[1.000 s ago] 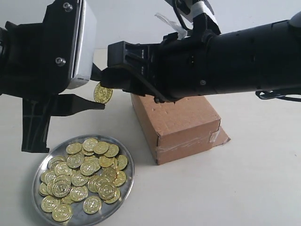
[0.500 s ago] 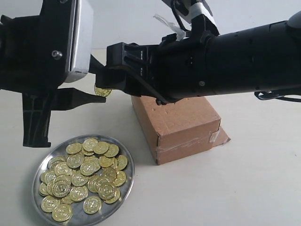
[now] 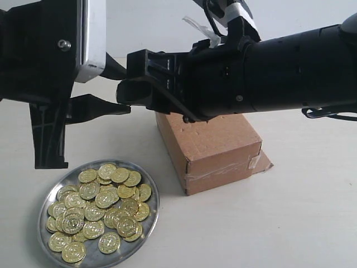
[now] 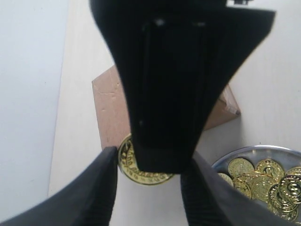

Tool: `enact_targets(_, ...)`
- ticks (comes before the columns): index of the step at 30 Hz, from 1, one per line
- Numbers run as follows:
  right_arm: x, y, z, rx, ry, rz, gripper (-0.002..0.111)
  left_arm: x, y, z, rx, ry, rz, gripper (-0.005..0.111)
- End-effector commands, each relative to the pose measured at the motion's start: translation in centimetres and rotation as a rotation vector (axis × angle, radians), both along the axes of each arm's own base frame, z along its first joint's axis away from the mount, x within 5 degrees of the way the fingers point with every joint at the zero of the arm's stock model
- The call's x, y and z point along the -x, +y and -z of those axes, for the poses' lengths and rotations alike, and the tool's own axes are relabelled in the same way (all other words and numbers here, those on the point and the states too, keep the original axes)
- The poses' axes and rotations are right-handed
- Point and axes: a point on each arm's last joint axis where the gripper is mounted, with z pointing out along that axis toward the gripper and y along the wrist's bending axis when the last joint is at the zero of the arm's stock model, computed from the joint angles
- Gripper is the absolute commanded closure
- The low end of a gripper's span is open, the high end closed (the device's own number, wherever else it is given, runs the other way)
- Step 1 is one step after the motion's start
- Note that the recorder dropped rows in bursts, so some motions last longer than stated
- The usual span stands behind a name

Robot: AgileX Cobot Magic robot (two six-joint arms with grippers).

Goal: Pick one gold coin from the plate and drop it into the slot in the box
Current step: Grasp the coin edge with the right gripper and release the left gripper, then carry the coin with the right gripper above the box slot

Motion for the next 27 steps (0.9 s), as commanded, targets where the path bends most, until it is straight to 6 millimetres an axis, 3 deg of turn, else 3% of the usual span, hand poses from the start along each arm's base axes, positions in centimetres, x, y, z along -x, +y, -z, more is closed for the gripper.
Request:
enact_targets(1, -0.26, 0.0, -0.19, 0.002, -0.014, 0.024, 0.067, 0.23, -0.14, -0.49, 0.041, 0.003, -0.004, 0.083)
enact_targets(11, -0.53, -0.07, -0.28, -0.018, 0.001, 0.068, 0.077, 0.27, -0.18, -0.51, 0.05, 0.011, -0.005, 0.083)
enact_targets(21, -0.53, -0.06, -0.29, -0.012, -0.015, 0.06, 0.108, 0.22, -0.2, -0.56, 0.055, 0.005, -0.008, 0.083)
enact_targets(27, -0.42, 0.01, -0.32, -0.017, -0.015, 0.044, 0.108, 0.21, -0.2, -0.58, 0.055, 0.002, -0.007, 0.083)
